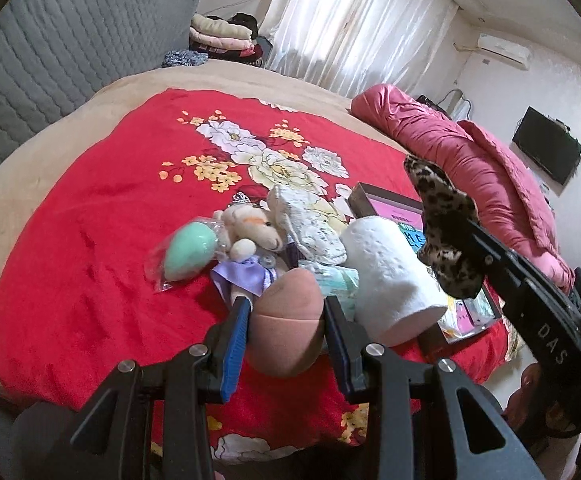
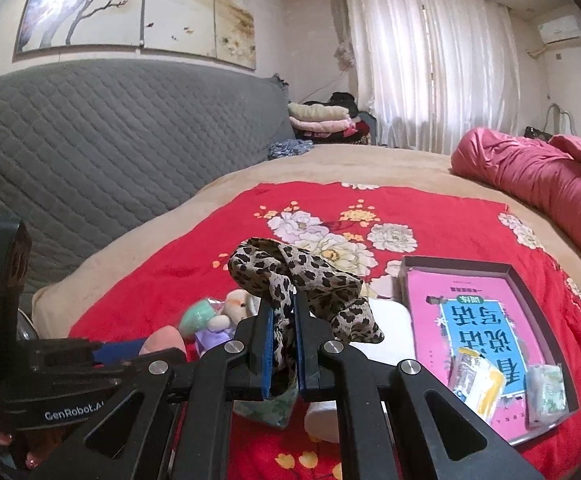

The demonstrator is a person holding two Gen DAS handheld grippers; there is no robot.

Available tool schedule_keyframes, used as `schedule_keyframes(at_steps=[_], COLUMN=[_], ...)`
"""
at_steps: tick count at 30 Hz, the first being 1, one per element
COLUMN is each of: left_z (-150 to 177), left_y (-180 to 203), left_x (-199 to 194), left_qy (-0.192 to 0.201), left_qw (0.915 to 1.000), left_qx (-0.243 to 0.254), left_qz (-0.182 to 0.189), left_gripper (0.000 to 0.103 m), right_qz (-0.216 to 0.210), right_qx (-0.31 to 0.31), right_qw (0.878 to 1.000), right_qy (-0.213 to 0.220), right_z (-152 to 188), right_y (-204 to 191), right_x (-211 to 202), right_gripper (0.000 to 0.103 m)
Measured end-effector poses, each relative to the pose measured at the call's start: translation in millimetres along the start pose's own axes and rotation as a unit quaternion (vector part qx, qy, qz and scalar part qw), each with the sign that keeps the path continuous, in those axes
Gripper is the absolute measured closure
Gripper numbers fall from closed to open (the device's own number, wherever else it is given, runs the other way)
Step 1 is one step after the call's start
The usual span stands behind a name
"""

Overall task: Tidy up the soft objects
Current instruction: 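Grip and lift the pink sponge with the left tool while the right lifts the leopard scrunchie, then carry the pink sponge with the left tool while the right carries the scrunchie toward the tray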

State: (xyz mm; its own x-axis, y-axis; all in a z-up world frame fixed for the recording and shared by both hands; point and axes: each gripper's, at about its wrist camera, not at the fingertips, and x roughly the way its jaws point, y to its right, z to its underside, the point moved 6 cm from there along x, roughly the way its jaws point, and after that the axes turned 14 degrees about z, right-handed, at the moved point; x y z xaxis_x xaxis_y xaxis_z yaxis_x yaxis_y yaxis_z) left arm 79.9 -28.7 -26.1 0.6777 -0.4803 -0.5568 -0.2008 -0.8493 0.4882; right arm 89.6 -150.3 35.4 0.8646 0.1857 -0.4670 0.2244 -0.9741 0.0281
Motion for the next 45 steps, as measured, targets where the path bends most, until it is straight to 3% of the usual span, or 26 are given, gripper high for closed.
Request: schedule_keyframes(at_steps=[16,28,33,45], left_z=[7,0,-2,-12], left_y=[53,85,100,132], left_x=[5,19,23,47], left_qy=[-0.01,-0.014,-0.018,-0.029], left_qw=[0.9992,0.9983,0.9976,0.9951], left_qx=[0.038,0.054,0.063,0.084], left_qz=[0.001,0.014,0.023,0.044], left_gripper=[0.066,0.066,0.066,0.066], right_qz=[0.026,0.074,0.113,0.154], right_qx=[0.052,0.078,0.087,0.14], right_qw=[0.998,0.994,0.989,0.978], right_qy=[0.021,0.036,0.036,0.031], right_z=[-6,-5,-1,7], right_y=[44,87,108,156], right_x=[-22,-32,-33,-32], right_gripper=[0.094,0.094,0.094,0.094])
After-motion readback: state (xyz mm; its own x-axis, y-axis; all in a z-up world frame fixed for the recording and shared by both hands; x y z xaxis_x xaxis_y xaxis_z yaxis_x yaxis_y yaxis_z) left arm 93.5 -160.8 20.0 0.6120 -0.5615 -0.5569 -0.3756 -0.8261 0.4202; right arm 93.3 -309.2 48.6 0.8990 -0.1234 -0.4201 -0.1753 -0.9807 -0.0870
